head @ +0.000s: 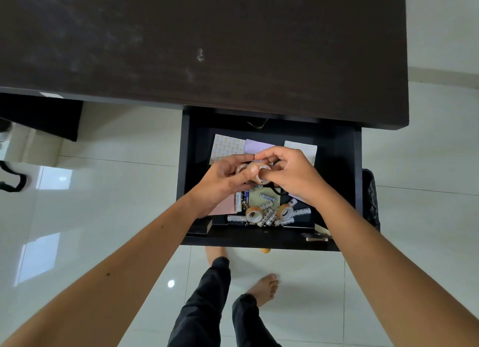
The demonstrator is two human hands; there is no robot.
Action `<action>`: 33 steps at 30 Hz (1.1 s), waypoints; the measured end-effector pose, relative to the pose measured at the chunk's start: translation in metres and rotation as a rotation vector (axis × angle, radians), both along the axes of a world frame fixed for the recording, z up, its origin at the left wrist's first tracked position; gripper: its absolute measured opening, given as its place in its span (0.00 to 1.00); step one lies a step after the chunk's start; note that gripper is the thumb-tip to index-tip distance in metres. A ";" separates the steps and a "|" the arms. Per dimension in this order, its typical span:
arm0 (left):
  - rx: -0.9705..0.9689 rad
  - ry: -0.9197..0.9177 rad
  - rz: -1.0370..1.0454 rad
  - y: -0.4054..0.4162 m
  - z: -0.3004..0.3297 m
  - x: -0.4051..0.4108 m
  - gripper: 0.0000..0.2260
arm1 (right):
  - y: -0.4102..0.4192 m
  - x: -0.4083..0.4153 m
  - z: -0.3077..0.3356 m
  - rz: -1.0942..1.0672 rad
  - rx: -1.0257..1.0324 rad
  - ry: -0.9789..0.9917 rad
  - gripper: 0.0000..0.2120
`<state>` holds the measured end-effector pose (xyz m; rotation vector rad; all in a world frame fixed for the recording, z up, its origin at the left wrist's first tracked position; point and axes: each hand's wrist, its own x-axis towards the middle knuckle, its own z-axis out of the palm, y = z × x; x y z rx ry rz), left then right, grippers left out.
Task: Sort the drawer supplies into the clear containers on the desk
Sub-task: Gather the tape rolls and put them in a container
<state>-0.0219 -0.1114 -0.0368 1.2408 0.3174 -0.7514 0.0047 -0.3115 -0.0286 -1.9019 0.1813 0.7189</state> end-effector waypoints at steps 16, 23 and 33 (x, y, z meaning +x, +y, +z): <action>-0.039 0.047 0.035 0.010 0.000 -0.003 0.22 | 0.003 -0.008 0.005 0.017 0.148 0.047 0.16; -0.040 0.025 0.043 0.014 0.005 -0.006 0.24 | 0.006 -0.015 0.006 -0.028 0.229 0.047 0.14; -0.032 0.027 0.088 0.027 0.011 -0.006 0.25 | 0.019 -0.013 0.002 -0.062 0.405 0.094 0.13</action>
